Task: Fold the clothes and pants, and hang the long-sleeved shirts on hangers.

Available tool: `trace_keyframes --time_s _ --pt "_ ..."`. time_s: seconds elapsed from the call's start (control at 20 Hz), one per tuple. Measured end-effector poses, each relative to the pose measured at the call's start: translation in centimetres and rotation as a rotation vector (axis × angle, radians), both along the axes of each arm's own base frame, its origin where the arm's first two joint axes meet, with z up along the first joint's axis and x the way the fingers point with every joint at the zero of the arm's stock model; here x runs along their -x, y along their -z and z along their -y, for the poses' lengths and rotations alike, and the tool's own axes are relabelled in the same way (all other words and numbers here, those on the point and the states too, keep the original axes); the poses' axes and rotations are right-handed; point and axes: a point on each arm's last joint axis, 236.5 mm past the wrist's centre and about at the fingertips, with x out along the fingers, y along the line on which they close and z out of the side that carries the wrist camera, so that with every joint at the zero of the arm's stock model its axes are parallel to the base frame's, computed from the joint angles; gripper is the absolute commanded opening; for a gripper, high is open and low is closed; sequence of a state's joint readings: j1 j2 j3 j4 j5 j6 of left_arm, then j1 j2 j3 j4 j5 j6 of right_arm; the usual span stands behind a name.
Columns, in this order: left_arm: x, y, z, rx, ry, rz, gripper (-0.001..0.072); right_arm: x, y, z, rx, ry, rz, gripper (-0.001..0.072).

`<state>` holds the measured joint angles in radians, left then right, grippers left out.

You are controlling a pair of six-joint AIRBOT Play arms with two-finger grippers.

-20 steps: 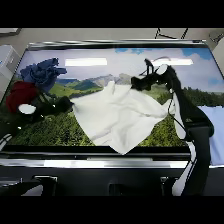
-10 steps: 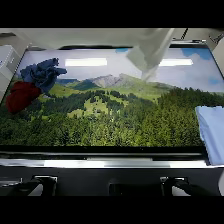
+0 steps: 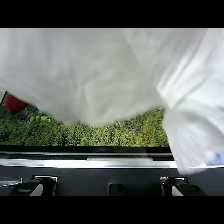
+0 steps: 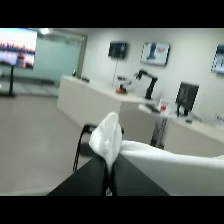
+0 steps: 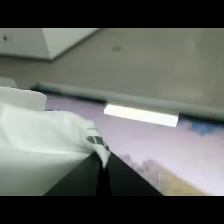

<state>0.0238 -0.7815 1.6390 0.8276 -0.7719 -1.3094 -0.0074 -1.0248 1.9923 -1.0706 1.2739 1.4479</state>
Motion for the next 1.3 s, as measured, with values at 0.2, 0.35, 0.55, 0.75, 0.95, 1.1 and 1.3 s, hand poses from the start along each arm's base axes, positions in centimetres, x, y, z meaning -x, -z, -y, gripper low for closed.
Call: trace_keyframes --time_s 0.2,0.35,0.55,0.75,0.95,1.1,1.3 --pt "-10.3 17.1 -0.9 -0.065 -0.030 -0.434 0.0022 -6.7 17.8 0.1 -0.023 0.014 -0.472 0.0037" --pt "-17.1 30.3 -2.6 -0.033 -0.100 -0.673 0.0023 -12.2 30.2 -0.5 -0.182 0.074 -0.668 0.0037" --pt "-21.3 44.4 -2.9 0.095 -0.137 -0.952 0.0034 -16.2 42.4 -2.3 -0.469 0.162 -0.889 0.0042" --pt "-21.0 50.7 -2.0 0.200 -0.099 -1.132 0.0581 -18.3 45.4 -1.3 -0.587 0.196 -0.917 0.0533" --pt "-17.4 52.6 -4.0 0.204 -0.005 -1.317 0.0684 -17.6 43.7 7.7 -0.453 0.216 -0.932 0.0565" --pt "-11.0 55.4 -4.6 0.195 0.084 -1.561 0.0581 -11.7 45.9 16.9 -0.351 0.361 -1.119 0.0556" --pt "-3.1 58.9 -0.9 0.197 0.236 -1.774 0.0482 -4.2 48.7 20.7 -0.340 0.418 -1.356 0.0558"
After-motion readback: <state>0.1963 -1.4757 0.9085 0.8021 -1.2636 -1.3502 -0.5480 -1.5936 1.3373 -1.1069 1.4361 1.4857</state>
